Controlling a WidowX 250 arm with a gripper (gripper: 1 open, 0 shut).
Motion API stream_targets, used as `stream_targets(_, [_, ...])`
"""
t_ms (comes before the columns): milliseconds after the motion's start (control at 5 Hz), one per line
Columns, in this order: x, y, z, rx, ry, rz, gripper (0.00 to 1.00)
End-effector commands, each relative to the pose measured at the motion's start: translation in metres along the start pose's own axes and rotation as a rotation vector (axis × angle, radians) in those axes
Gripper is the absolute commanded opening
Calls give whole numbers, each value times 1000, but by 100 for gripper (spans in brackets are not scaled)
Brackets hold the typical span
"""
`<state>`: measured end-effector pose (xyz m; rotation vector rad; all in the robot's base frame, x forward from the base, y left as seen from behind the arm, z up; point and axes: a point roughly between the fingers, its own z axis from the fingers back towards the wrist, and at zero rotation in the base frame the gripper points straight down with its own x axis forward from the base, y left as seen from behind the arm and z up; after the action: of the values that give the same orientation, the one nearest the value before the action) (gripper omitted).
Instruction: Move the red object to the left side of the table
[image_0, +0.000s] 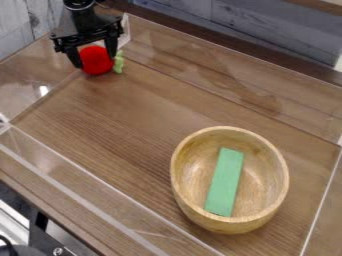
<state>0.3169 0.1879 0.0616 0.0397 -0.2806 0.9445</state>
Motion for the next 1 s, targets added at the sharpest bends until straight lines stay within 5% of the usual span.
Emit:
stream_targets(0, [27,-19,42,-70,-88,-66,100])
stream_targets(200, [34,-26,43,-84,-78,-113,100])
stream_targets(400, [38,-28,33,-91,-70,-151,0])
stream_targets(800, [45,-32,23,-99,-57,-188,0])
